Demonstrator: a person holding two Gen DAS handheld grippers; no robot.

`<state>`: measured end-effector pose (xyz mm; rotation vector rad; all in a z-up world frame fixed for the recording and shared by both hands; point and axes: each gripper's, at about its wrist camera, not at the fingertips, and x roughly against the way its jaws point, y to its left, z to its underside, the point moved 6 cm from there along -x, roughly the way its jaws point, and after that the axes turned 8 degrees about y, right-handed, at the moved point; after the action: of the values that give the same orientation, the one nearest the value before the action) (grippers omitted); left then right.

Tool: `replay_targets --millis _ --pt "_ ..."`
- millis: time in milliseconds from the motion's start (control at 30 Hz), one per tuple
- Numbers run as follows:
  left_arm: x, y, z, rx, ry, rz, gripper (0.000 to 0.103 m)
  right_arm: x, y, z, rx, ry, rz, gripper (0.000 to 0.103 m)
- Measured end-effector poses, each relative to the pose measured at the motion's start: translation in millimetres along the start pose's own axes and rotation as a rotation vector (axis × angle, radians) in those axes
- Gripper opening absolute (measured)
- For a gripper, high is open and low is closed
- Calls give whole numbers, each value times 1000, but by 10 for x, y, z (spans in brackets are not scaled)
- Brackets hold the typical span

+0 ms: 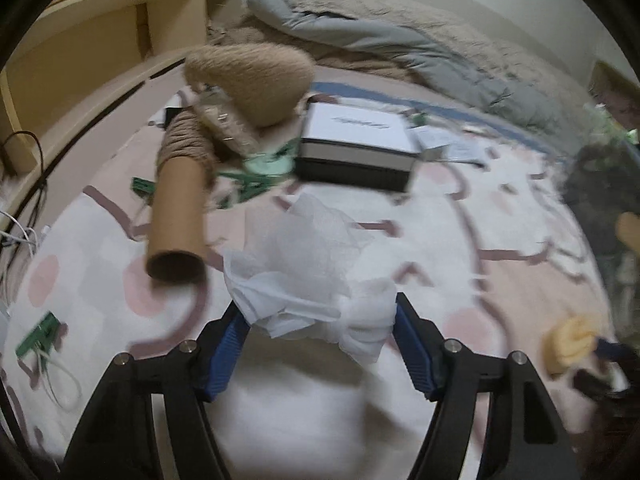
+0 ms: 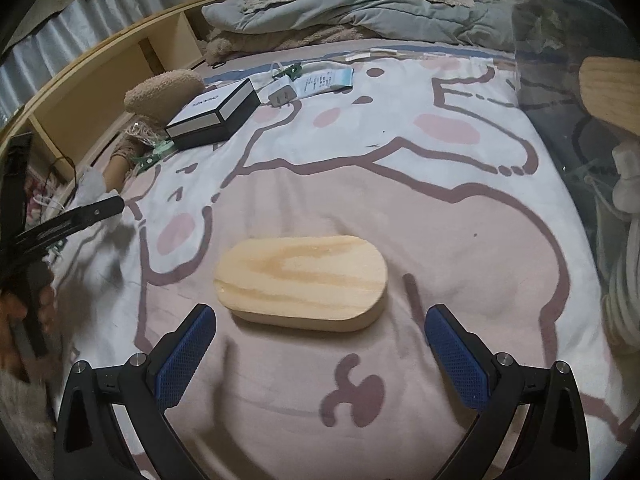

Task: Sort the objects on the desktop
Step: 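Lift the tissue with the left gripper while the right gripper grasps the wooden block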

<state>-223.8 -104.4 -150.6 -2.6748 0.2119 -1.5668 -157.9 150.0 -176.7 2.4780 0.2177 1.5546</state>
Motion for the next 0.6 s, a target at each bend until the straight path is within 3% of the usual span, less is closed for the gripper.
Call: replay_targets --millis 167,367,433,600 --pt "138 -455 199 -34 28 42 70 -75 57 -34 -50 7 20 103" --pt "165 -942 485 -133 62 11 70 -239 111 -61 1 10 168 103" --pt "105 -975 576 -148 91 -9 70 -261 109 -45 15 7 194 103" --pt "-22 -892 756 -125 143 -76 70 -271 43 -37 -9 13 149 103"
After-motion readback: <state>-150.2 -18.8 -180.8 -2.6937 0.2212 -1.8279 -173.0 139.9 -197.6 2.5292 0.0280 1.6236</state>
